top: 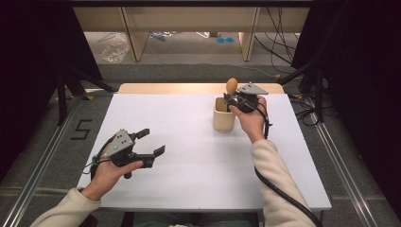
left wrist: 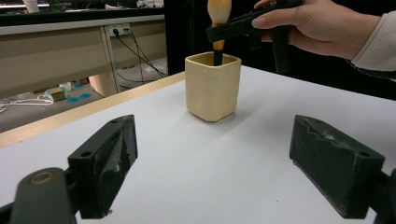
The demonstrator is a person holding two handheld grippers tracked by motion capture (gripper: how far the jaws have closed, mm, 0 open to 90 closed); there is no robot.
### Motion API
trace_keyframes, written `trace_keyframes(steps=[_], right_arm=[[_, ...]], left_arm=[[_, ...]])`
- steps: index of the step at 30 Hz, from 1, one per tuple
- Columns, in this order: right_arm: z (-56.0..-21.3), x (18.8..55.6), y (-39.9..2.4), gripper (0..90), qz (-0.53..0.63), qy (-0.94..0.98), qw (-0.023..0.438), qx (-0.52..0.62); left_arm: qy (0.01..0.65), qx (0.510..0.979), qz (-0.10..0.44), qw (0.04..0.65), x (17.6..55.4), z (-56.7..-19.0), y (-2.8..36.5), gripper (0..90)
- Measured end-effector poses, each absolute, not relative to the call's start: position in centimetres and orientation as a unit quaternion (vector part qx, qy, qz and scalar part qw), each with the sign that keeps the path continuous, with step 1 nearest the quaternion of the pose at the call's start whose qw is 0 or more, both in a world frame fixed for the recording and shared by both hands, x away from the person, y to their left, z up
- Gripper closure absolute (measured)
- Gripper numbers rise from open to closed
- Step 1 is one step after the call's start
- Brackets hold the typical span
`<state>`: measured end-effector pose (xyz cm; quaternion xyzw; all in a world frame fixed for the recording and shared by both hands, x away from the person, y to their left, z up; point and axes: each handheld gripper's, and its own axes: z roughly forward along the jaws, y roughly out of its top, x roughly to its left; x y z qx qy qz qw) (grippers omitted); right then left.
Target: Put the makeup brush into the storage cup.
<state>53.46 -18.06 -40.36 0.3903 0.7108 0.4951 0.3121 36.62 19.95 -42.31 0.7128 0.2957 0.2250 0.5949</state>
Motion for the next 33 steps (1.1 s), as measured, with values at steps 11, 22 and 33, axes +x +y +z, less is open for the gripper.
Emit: trace_keyframes(steps=[11, 22, 33], right_arm=[[-40.4, 53.6, -18.0, 16.2, 0.481, 0.729, 0.272, 0.404], [-39.5, 51.4, -19.6, 14.7, 0.502, 0.719, 0.276, 0.394], [-38.7, 47.3, -20.8, 12.9, 0.527, 0.717, 0.263, 0.373]], left_arm=[[0.293, 0.715, 0.228, 0.593, 36.6, -42.2, 20.0, 14.9], [0.298, 0.711, 0.231, 0.593, 36.7, -42.2, 20.3, 14.8], [0.298, 0.711, 0.232, 0.593, 36.6, -42.1, 20.3, 14.8]])
